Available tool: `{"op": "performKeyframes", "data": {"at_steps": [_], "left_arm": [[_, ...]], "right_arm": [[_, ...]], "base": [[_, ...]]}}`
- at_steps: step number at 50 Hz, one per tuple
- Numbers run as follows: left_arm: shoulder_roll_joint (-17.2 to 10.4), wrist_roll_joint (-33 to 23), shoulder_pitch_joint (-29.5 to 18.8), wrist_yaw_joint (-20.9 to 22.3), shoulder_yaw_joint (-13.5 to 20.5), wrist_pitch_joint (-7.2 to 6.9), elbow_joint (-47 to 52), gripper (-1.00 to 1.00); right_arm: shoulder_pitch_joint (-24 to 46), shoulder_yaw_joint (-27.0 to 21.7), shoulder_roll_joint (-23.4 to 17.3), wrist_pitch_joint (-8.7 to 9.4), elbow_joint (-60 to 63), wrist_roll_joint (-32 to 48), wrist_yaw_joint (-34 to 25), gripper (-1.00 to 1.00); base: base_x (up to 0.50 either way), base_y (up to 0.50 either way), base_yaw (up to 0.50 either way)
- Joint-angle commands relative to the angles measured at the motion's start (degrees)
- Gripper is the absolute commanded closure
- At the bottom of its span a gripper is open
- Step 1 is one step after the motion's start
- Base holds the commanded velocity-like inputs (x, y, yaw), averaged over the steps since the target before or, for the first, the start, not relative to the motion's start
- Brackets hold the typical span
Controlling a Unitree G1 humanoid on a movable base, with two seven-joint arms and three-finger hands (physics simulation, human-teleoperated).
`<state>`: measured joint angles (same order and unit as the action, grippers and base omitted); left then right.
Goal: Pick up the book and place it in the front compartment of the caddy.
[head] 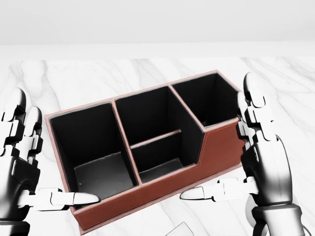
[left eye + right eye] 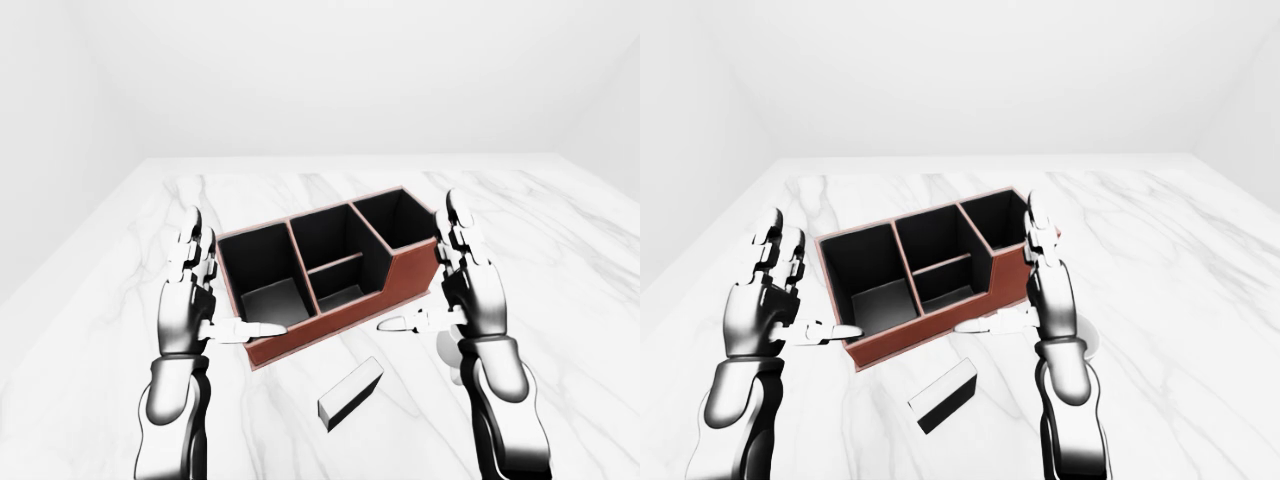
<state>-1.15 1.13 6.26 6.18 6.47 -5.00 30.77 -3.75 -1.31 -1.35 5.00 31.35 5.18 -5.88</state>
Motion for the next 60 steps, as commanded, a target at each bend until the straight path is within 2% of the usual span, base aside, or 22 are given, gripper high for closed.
{"op": "performKeyframes", "data": {"at_steps": [1,19,43,60], "left_arm": [[0.0,0.0,0.1,0.0,0.0,0.0,0.3,-1.0],[0.0,0.0,-0.1,0.0,0.0,0.0,-0.4,-1.0],[0.0,-0.3,0.0,-0.1,-0.3,0.0,-1.1,-1.0],[-0.1,-0.2,-0.3,-0.2,-0.1,0.0,-1.5,-1.0]], "right_arm": [[0.0,0.2,-0.2,0.0,1.4,1.9,-1.3,-1.0],[1.4,-1.7,-1.3,0.0,2.7,4.8,-4.8,-1.0],[-3.0,-2.3,-1.3,0.0,10.2,10.7,-12.4,-1.0],[-4.5,-2.8,-1.1,0.0,14.4,13.2,-15.7,-1.0]], "base": [[0.0,0.0,0.0],[0.0,0.0,0.0],[0.0,0.0,0.0],[0.0,0.0,0.0]]}}
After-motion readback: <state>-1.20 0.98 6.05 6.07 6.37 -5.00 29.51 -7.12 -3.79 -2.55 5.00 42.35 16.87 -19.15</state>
